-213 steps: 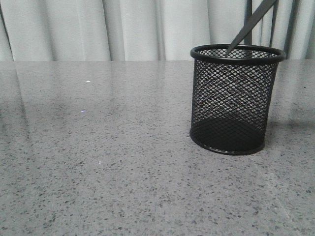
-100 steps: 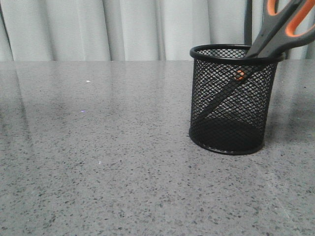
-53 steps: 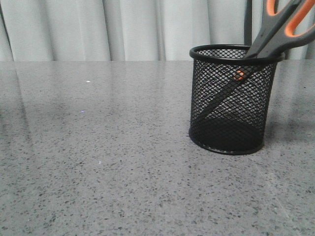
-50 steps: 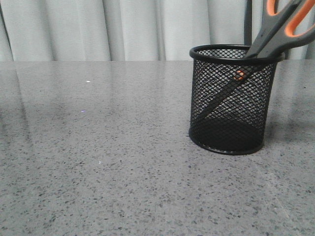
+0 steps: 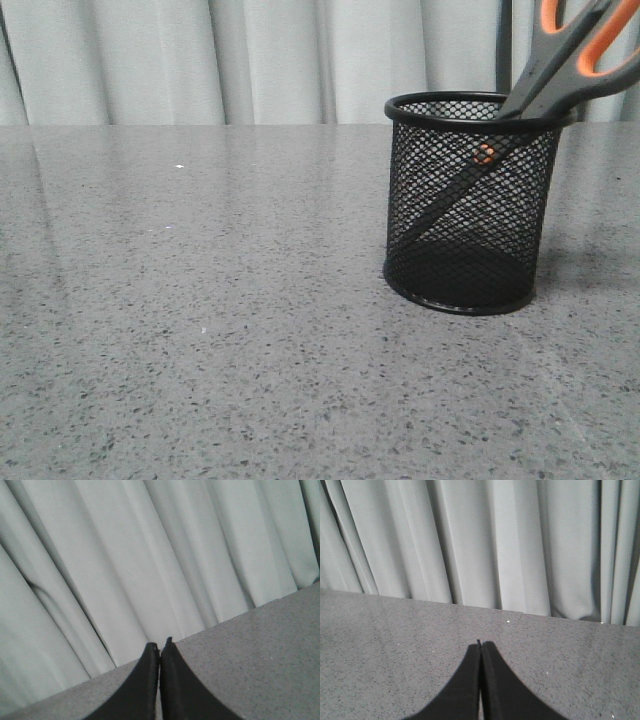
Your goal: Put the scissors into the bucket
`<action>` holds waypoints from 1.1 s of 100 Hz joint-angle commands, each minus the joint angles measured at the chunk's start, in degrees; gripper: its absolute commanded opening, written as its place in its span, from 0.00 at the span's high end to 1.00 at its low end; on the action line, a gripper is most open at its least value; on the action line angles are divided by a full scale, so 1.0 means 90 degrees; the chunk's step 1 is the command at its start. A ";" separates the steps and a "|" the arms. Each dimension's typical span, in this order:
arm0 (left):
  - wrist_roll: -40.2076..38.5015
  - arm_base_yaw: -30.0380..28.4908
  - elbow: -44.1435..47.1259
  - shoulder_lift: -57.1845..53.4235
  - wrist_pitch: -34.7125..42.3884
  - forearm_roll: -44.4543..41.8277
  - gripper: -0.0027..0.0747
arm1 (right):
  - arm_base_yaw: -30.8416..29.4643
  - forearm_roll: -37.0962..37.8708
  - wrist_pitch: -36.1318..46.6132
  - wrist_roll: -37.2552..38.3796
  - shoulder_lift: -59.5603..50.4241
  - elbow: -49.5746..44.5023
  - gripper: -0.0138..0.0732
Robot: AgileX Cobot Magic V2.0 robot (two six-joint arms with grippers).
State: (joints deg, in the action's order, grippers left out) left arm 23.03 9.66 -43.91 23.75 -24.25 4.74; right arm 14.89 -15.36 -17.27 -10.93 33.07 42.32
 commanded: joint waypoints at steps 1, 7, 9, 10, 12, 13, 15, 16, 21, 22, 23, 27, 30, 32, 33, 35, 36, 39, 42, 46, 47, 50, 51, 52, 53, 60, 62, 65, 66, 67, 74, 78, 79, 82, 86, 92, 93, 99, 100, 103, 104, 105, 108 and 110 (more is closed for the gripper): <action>-0.0089 -0.0014 0.0910 -0.0689 0.1096 0.0299 0.99 | 0.0013 -0.0075 0.1023 -0.0015 -0.0566 -0.0632 0.92; -0.0089 -0.0014 0.1513 -0.1154 0.1276 0.0524 0.99 | 0.0013 -0.0075 0.1208 -0.0015 -0.0947 -0.1113 0.92; -0.0089 -0.0014 0.1714 -0.1325 0.1327 0.0613 0.99 | 0.0013 -0.0075 0.1252 -0.0015 -0.1088 -0.1286 0.92; -0.0089 -0.0014 0.1843 -0.1381 0.1343 0.0641 0.99 | 0.0013 -0.0075 0.1269 -0.0015 -0.1180 -0.1342 0.92; -0.0089 -0.0014 0.1966 -0.1547 0.1395 0.0698 0.99 | 0.0013 -0.0075 0.1295 -0.0015 -0.1271 -0.1508 0.92; -0.0089 -0.0014 0.2083 -0.1655 0.1429 0.0784 0.99 | 0.0013 -0.0075 0.1316 -0.0015 -0.1361 -0.1616 0.92; -0.0089 -0.0014 0.2246 -0.1812 0.1473 0.0829 0.99 | 0.0013 -0.0087 0.1317 -0.0015 -0.1492 -0.1767 0.92; -0.0089 -0.0014 0.2297 -0.1863 0.1475 0.0870 0.99 | 0.0013 -0.0087 0.1329 -0.0015 -0.1536 -0.1814 0.92; -0.0089 -0.0014 0.2613 -0.2192 0.1533 0.0979 0.99 | 0.0013 -0.0133 0.1329 -0.0015 -0.1818 -0.2123 0.92; -0.0089 -0.0014 0.2688 -0.2277 0.1533 0.0991 0.99 | 0.0013 -0.0134 0.1329 -0.0015 -0.1892 -0.2203 0.92; -0.0089 -0.0014 0.2724 -0.2318 0.1533 0.1013 0.99 | 0.0013 -0.0134 0.1329 -0.0015 -0.1928 -0.2241 0.92; -0.0089 -0.0014 0.2905 -0.2529 0.1543 0.1064 0.99 | 0.0013 -0.0134 0.1329 -0.0015 -0.2127 -0.2444 0.92; -0.0089 -0.0014 0.2979 -0.2618 0.1543 0.1064 0.99 | 0.0013 -0.0134 0.1350 -0.0015 -0.2240 -0.2558 0.92; -0.0089 -0.0014 0.3041 -0.2698 0.1543 0.1082 0.99 | 0.0013 -0.0134 0.1345 -0.0015 -0.2289 -0.2610 0.92; -0.0089 -0.0014 0.3079 -0.2743 0.1543 0.1109 0.99 | 0.0013 -0.0134 0.1361 -0.0015 -0.2353 -0.2661 0.92; -0.0089 -0.0014 0.3125 -0.2806 0.1543 0.1144 0.99 | 0.0013 -0.0134 0.1371 -0.0015 -0.2389 -0.2726 0.92; -0.0089 -0.0014 0.3152 -0.2832 0.1543 0.1156 0.99 | 0.0013 -0.0134 0.1384 -0.0015 -0.2419 -0.2764 0.92; -0.0089 -0.0014 0.3175 -0.2825 0.1543 0.1202 0.99 | 0.0013 -0.0134 0.1421 -0.0015 -0.2448 -0.2815 0.92; -0.0089 -0.0014 0.3201 -0.2812 0.1543 0.1216 0.99 | 0.0013 -0.0134 0.1453 -0.0015 -0.2492 -0.2874 0.92; -0.0089 -0.0014 0.3212 -0.2780 0.1543 0.1216 0.99 | 0.0013 -0.0146 0.1470 -0.0015 -0.2494 -0.2935 0.92; -0.0089 -0.0014 0.3215 -0.2765 0.1543 0.1216 0.99 | 0.0013 -0.0142 0.1481 -0.0015 -0.2494 -0.2948 0.92; -0.0089 -0.0014 0.3227 -0.2764 0.1543 0.1216 0.99 | 0.0013 -0.0142 0.1452 -0.0015 -0.2494 -0.2960 0.92; -0.0089 -0.0014 0.3230 -0.2764 0.1543 0.1216 0.99 | 0.0013 -0.0164 0.1420 -0.0015 -0.2494 -0.2960 0.92; -0.0089 -0.0014 0.3241 -0.2752 0.1543 0.1216 0.99 | 0.0013 -0.0167 0.1401 -0.0015 -0.2494 -0.2960 0.92; -0.0089 -0.0014 0.3241 -0.2752 0.1543 0.1216 0.99 | 0.0013 -0.0197 0.1365 -0.0015 -0.2494 -0.2960 0.92; -0.0089 -0.0014 0.3241 -0.2752 0.1528 0.1216 0.99 | 0.0013 -0.0209 0.1311 -0.0015 -0.2494 -0.2960 0.92; -0.0089 -0.0014 0.3241 -0.2752 0.1528 0.1216 0.99 | 0.0013 -0.0209 0.1311 -0.0015 -0.2494 -0.2960 0.92; -0.0089 -0.0014 0.3241 -0.2752 0.1528 0.1216 0.99 | 0.0013 -0.0209 0.1311 -0.0015 -0.2494 -0.2960 0.92; -0.0089 -0.0014 0.3241 -0.2752 0.1528 0.1216 0.99 | 0.0013 -0.0209 0.1311 -0.0015 -0.2494 -0.2960 0.92; -0.0089 -0.0014 0.3241 -0.2752 0.1528 0.1216 0.99 | 0.0013 -0.0209 0.1311 -0.0015 -0.2494 -0.2960 0.92; -0.0089 -0.0014 0.3241 -0.2752 0.1528 0.1216 0.99 | 0.0013 -0.0209 0.1311 -0.0015 -0.2494 -0.2960 0.92; -0.0089 -0.0014 0.3241 -0.2752 0.1528 0.1216 0.99 | 0.0013 -0.0209 0.1311 -0.0015 -0.2494 -0.2960 0.92; -0.0089 -0.0014 0.3241 -0.2752 0.1528 0.1216 0.99 | 0.0013 -0.0209 0.1311 -0.0015 -0.2494 -0.2960 0.92; -0.0089 -0.0014 0.3241 -0.2752 0.1528 0.1216 0.99 | 0.0013 -0.0209 0.1311 -0.0015 -0.2494 -0.2960 0.92; -0.0089 -0.0014 0.3241 -0.2752 0.1528 0.1216 0.99 | 0.0013 -0.0209 0.1311 -0.0015 -0.2494 -0.2960 0.92; -0.0089 -0.0014 0.3241 -0.2752 0.1528 0.1216 0.99 | 0.0013 -0.0209 0.1311 -0.0015 -0.2494 -0.2960 0.92; -0.0089 -0.0014 0.3241 -0.2752 0.1528 0.1216 0.99 | 0.0013 -0.0209 0.1311 -0.0015 -0.2494 -0.2960 0.92; -0.0089 -0.0014 0.3241 -0.2752 0.1528 0.1216 0.99 | 0.0013 -0.0209 0.1311 -0.0015 -0.2494 -0.2960 0.92; -0.0089 -0.0014 0.3241 -0.2752 0.1528 0.1216 0.99 | 0.0013 -0.0209 0.1311 -0.0015 -0.2494 -0.2960 0.92; -0.0089 -0.0014 0.3241 -0.2752 0.1528 0.1216 0.99 | 0.0013 -0.0209 0.1311 -0.0015 -0.2494 -0.2960 0.92; -0.0089 -0.0014 0.3241 -0.2752 0.1528 0.1216 0.99 | 0.0013 -0.0209 0.1311 -0.0015 -0.2494 -0.2960 0.92; -0.0089 -0.0014 0.3241 -0.2752 0.1528 0.1216 0.99 | 0.0013 -0.0209 0.1311 -0.0015 -0.2494 -0.2960 0.92; -0.0089 -0.0014 0.3241 -0.2752 0.1528 0.1216 0.99 | 0.0013 -0.0209 0.1311 -0.0015 -0.2494 -0.2960 0.92; -0.0089 -0.0014 0.3241 -0.2752 0.1528 0.1216 0.99 | 0.0013 -0.0209 0.1311 -0.0015 -0.2494 -0.2960 0.92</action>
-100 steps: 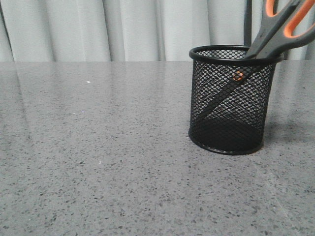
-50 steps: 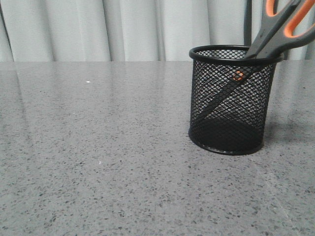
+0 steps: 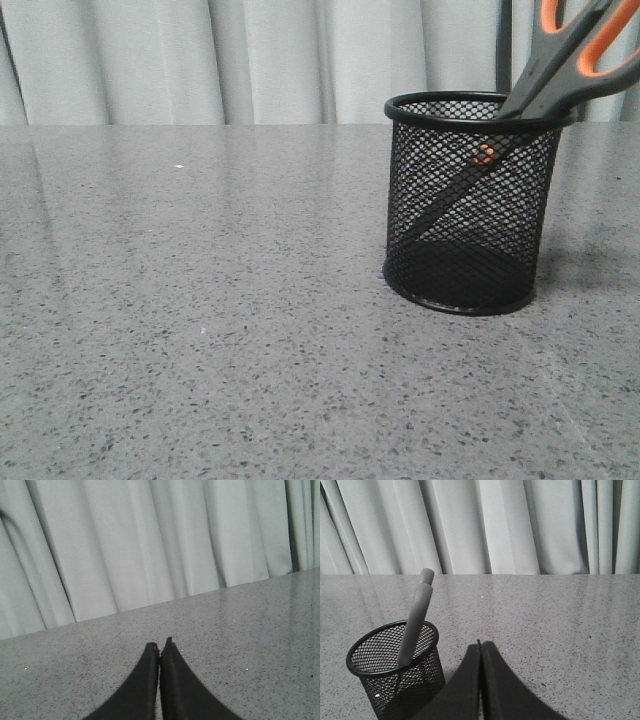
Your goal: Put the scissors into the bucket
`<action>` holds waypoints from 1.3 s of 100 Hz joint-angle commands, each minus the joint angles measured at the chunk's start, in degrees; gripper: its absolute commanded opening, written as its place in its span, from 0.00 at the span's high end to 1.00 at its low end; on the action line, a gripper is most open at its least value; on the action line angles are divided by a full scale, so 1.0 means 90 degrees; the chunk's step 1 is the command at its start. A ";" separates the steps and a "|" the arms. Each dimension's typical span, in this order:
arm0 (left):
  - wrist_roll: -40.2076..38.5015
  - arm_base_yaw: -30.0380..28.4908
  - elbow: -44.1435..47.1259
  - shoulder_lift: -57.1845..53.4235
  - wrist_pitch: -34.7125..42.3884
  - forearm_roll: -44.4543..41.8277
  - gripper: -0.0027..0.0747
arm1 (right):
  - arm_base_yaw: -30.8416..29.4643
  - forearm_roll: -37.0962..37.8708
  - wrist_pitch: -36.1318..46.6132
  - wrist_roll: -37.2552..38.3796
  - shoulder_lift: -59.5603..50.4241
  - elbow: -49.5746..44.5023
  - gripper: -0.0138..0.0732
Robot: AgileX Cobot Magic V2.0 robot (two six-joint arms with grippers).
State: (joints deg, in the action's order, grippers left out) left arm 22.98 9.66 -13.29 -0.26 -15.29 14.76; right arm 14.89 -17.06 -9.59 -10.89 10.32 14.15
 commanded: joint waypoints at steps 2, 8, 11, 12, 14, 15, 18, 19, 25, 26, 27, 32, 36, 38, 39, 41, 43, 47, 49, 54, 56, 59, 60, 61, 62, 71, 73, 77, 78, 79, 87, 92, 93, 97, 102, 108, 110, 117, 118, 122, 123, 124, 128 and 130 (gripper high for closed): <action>-0.0083 -0.0014 -0.0160 -0.0085 0.0532 0.0103 0.99 | 0.0013 -0.0021 0.0457 -0.0019 0.0033 0.0169 0.92; -0.0083 -0.0014 -0.0160 -0.0085 0.0532 0.0103 0.99 | 0.0013 -0.0021 0.0457 -0.0019 0.0033 0.0169 0.92; -0.0083 -0.0014 -0.0160 -0.0085 0.0532 0.0103 0.99 | 0.0013 -0.0021 0.0457 -0.0019 0.0033 0.0169 0.92; -0.0083 -0.0014 -0.0160 -0.0085 0.0532 0.0103 0.99 | 0.0013 -0.0021 0.0457 -0.0019 0.0033 0.0169 0.92; -0.0083 -0.0014 -0.0160 -0.0085 0.0532 0.0103 0.99 | 0.0013 -0.0021 0.0457 -0.0019 0.0033 0.0169 0.92; -0.0083 -0.0014 -0.0160 -0.0085 0.0532 0.0103 0.99 | 0.0013 -0.0021 0.0457 -0.0019 0.0033 0.0169 0.92; -0.0083 -0.0014 -0.0160 -0.0085 0.0532 0.0103 0.99 | 0.0013 -0.0021 0.0457 -0.0019 0.0033 0.0169 0.92; -0.0083 -0.0014 -0.0160 -0.0085 0.0532 0.0103 0.99 | 0.0013 -0.0021 0.0457 -0.0019 0.0033 0.0169 0.92; -0.0083 -0.0014 -0.0160 -0.0085 0.0532 0.0060 0.99 | 0.0013 -0.0021 0.0457 -0.0019 0.0033 0.0169 0.92; -0.0083 -0.0014 -0.0160 -0.0085 0.0532 0.0003 0.99 | 0.0013 -0.0021 0.0457 -0.0019 0.0033 0.0169 0.92; -0.0083 -0.0014 -0.0160 -0.0085 0.0544 -0.0038 0.99 | 0.0013 -0.0021 0.0457 -0.0019 0.0033 0.0169 0.92; -0.0083 -0.0014 -0.0122 -0.0085 0.0544 -0.0469 0.99 | 0.0013 -0.0021 0.0457 -0.0019 0.0033 0.0169 0.92; -0.0083 -0.0014 -0.0088 -0.0085 0.0574 -0.0856 0.99 | 0.0013 -0.0021 0.0457 -0.0019 0.0033 0.0169 0.92; -0.0083 -0.0014 -0.0057 -0.0085 0.0589 -0.1001 0.99 | 0.0013 -0.0021 0.0457 -0.0019 0.0033 0.0169 0.92; -0.0083 -0.0014 -0.0030 -0.0085 0.0589 -0.1039 0.99 | 0.0013 -0.0021 0.0457 -0.0019 0.0033 0.0169 0.92; -0.0083 -0.0014 -0.0005 -0.0085 0.0619 -0.1106 0.99 | 0.0013 -0.0021 0.0457 -0.0019 0.0033 0.0169 0.92; -0.0099 -0.0027 0.0047 -0.0085 0.0654 -0.1107 0.99 | 0.0013 -0.0021 0.0457 -0.0019 0.0033 0.0169 0.92; -0.0257 -0.0094 0.0191 -0.0085 0.0830 -0.1079 0.99 | 0.0013 -0.0021 0.0457 -0.0019 0.0033 0.0169 0.92; -0.0474 -0.0147 0.0280 -0.0085 0.0955 -0.1079 0.99 | 0.0013 -0.0021 0.0457 -0.0019 0.0033 0.0169 0.92; -0.1053 -0.0305 0.0516 -0.0098 0.1218 -0.1109 0.99 | 0.0013 -0.0021 0.0457 -0.0019 0.0033 0.0169 0.92; -0.1279 -0.0380 0.0619 -0.0099 0.1289 -0.1164 0.99 | 0.0013 -0.0021 0.0457 -0.0019 0.0033 0.0169 0.92; -0.1573 -0.0473 0.0749 -0.0130 0.1318 -0.1280 0.99 | 0.0013 -0.0021 0.0457 -0.0019 0.0033 0.0169 0.92; -0.1709 -0.0496 0.0808 -0.0131 0.1318 -0.1343 0.99 | 0.0013 -0.0021 0.0457 -0.0019 0.0033 0.0169 0.92; -0.1776 -0.0541 0.0837 -0.0145 0.1318 -0.1375 0.99 | 0.0013 -0.0021 0.0457 -0.0019 0.0033 0.0169 0.92; -0.1903 -0.0561 0.0866 -0.0143 0.1318 -0.1425 0.99 | 0.0013 -0.0021 0.0457 -0.0019 0.0033 0.0169 0.92; -0.2238 -0.0748 0.1207 -0.0143 0.1318 -0.1576 0.99 | 0.0013 -0.0021 0.0457 -0.0019 0.0033 0.0169 0.92; -0.2237 -0.0768 0.1285 -0.0143 0.1331 -0.1576 0.99 | 0.0013 -0.0021 0.0457 -0.0019 0.0033 0.0169 0.92; -0.2251 -0.0771 0.1449 -0.0143 0.1399 -0.1589 0.99 | 0.0013 -0.0021 0.0457 -0.0019 0.0033 0.0169 0.92; -0.2251 -0.0771 0.1477 -0.0143 0.1421 -0.1589 0.99 | 0.0013 -0.0021 0.0457 -0.0019 0.0033 0.0169 0.92; -0.2251 -0.0771 0.1535 -0.0143 0.1445 -0.1589 0.99 | 0.0013 -0.0021 0.0457 -0.0019 0.0033 0.0169 0.92; -0.2251 -0.0771 0.1645 -0.0147 0.1315 -0.1575 0.99 | 0.0013 -0.0021 0.0457 -0.0019 0.0033 0.0169 0.92; -0.2251 -0.0771 0.1645 -0.0158 0.1304 -0.1575 0.99 | 0.0013 -0.0021 0.0457 -0.0019 0.0033 0.0169 0.92; -0.2251 -0.0771 0.1645 -0.0158 0.1303 -0.1575 0.99 | 0.0013 -0.0021 0.0457 -0.0019 0.0033 0.0169 0.92; -0.2251 -0.0771 0.1645 -0.0158 0.1288 -0.1564 0.99 | 0.0013 -0.0021 0.0457 -0.0019 0.0033 0.0169 0.92; -0.2251 -0.0771 0.1645 -0.0158 0.1243 -0.1520 0.99 | 0.0013 -0.0021 0.0457 -0.0019 0.0033 0.0169 0.92; -0.2251 -0.0771 0.1645 -0.0158 0.1260 -0.1521 0.99 | 0.0013 -0.0021 0.0457 -0.0019 0.0033 0.0169 0.92; -0.2251 -0.0771 0.1645 -0.0158 0.1273 -0.1521 0.99 | 0.0013 -0.0021 0.0457 -0.0019 0.0033 0.0169 0.92; -0.2251 -0.0771 0.1645 -0.0158 0.1260 -0.1521 0.99 | 0.0013 -0.0021 0.0457 -0.0019 0.0033 0.0169 0.92; -0.2251 -0.0771 0.1645 -0.0158 0.1260 -0.1521 0.99 | 0.0013 -0.0021 0.0457 -0.0019 0.0033 0.0169 0.92; -0.2251 -0.0771 0.1645 -0.0158 0.1260 -0.1521 0.99 | 0.0013 -0.0021 0.0457 -0.0019 0.0033 0.0169 0.92; -0.2251 -0.0771 0.1645 -0.0158 0.1260 -0.1521 0.99 | 0.0013 -0.0021 0.0457 -0.0019 0.0033 0.0169 0.92; -0.2251 -0.0771 0.1645 -0.0158 0.1260 -0.1521 0.99 | 0.0013 -0.0021 0.0457 -0.0019 0.0033 0.0169 0.92; -0.2251 -0.0771 0.1645 -0.0158 0.1260 -0.1521 0.99 | 0.0013 -0.0021 0.0457 -0.0019 0.0033 0.0169 0.92; -0.2251 -0.0771 0.1645 -0.0158 0.1260 -0.1521 0.99 | 0.0013 -0.0021 0.0457 -0.0019 0.0033 0.0169 0.92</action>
